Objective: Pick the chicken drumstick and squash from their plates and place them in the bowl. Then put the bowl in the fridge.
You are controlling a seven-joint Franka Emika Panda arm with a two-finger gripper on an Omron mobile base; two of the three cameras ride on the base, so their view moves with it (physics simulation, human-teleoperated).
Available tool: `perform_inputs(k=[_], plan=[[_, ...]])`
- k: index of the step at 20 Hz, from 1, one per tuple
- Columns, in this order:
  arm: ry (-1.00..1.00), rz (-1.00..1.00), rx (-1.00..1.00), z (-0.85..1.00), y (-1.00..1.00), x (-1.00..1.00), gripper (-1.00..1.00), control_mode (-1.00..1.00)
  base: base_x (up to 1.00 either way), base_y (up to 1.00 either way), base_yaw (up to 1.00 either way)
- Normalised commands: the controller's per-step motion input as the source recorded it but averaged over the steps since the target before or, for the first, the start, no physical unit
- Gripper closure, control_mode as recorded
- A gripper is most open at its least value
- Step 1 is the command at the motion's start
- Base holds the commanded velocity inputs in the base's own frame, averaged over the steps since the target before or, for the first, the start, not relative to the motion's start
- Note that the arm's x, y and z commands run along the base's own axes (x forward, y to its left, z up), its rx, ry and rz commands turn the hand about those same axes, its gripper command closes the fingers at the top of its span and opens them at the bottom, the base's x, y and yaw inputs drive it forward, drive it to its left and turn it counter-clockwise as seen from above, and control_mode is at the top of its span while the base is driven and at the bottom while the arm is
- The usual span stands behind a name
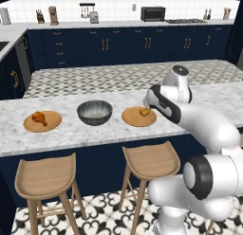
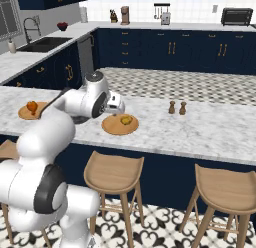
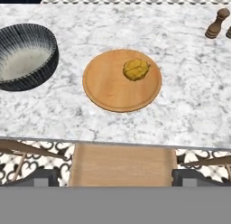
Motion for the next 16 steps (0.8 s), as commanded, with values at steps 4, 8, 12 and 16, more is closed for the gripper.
perform_inputs(k=[4,8,12,16], plan=[[0.02,0.00,0.00,-0.27,-0.11,0.39,-1.00,-1.00,0.00,0.00,0.00],[0.01,-0.01,0.00,-0.29,-0.04,0.32,-1.00,-1.00,0.00,0.00,0.00],[0.02,-0.01,0.00,-0.31,-0.01,0.47,-1.00,-1.00,0.00,0.00,0.00],[0.04,0.00,0.00,-0.14,-0.11,0.54,-1.00,-1.00,0.00,0.00,0.00]])
